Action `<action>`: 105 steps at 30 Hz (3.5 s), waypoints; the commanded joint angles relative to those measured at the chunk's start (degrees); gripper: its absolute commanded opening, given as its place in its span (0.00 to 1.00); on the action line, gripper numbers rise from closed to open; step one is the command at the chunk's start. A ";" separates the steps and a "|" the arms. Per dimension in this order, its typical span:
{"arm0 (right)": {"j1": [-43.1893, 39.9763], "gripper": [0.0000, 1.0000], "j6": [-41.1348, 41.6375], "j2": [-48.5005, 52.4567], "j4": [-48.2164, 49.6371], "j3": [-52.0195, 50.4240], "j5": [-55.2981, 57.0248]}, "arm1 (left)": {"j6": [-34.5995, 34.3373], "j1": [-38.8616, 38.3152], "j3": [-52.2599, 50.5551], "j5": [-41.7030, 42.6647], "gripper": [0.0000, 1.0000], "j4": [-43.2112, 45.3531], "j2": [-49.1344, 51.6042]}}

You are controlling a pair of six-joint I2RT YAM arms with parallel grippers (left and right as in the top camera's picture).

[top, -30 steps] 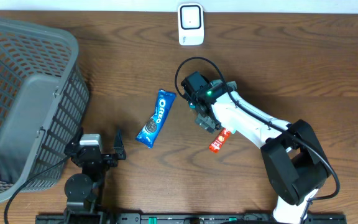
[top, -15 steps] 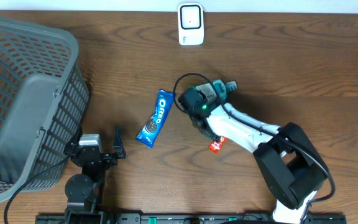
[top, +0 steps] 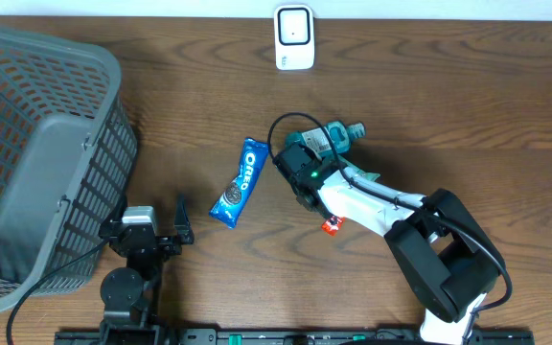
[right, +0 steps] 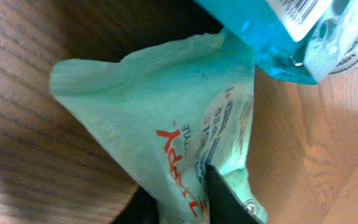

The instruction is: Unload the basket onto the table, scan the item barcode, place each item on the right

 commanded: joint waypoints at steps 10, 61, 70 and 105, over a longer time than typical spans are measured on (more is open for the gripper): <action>-6.40 0.01 8.59 -7.17 -31.19 22.23 -45.11 | 0.76 -0.17 -1.03 -1.33 0.98 -2.32 0.11; -22.58 0.02 33.05 -9.40 -28.37 20.83 -86.47 | 0.79 -0.17 -1.03 -1.33 0.98 -2.32 0.11; -18.23 0.01 26.97 -9.38 -6.88 20.83 -47.30 | 0.76 -0.17 -1.03 -1.33 0.98 -2.32 0.11; -15.34 0.01 5.88 39.32 20.44 72.28 -24.74 | 0.76 -0.17 -1.03 -1.33 0.98 -2.32 0.11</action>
